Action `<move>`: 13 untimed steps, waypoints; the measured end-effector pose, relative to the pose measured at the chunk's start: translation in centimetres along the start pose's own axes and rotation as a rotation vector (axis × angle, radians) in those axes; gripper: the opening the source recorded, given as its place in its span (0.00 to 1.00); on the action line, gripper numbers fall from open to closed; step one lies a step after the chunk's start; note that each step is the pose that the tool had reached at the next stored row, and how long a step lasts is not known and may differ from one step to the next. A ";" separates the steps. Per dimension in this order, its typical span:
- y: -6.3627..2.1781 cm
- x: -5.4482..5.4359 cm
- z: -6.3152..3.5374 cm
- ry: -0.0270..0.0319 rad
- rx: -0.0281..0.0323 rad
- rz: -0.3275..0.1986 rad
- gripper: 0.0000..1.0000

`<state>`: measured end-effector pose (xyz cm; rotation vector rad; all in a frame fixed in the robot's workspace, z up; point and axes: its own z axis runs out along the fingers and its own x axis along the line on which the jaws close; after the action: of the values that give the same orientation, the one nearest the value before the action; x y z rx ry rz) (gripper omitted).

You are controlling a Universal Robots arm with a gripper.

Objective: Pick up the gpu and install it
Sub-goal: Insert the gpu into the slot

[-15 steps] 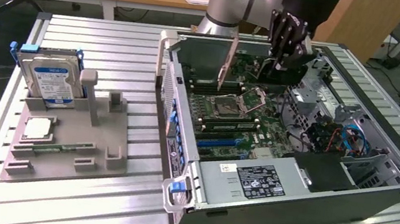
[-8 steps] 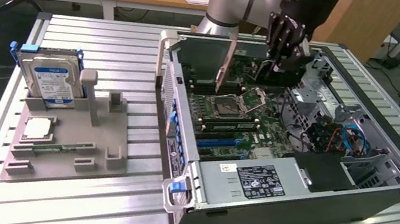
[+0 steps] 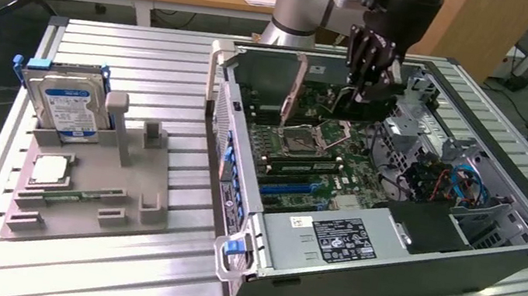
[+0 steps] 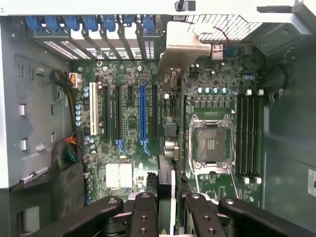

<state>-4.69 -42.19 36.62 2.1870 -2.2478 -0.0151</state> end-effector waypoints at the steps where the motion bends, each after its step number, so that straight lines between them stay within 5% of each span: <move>1: 0.23 0.0 0.19 0.0021 0.0000 0.000 0.27; 6: 0.98 0.0 0.97 0.0183 0.0011 0.000 0.27; 13: 1.07 -0.1 2.19 0.0182 0.0108 -0.041 0.27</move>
<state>-5.79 -42.03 34.44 2.2292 -2.1983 0.0167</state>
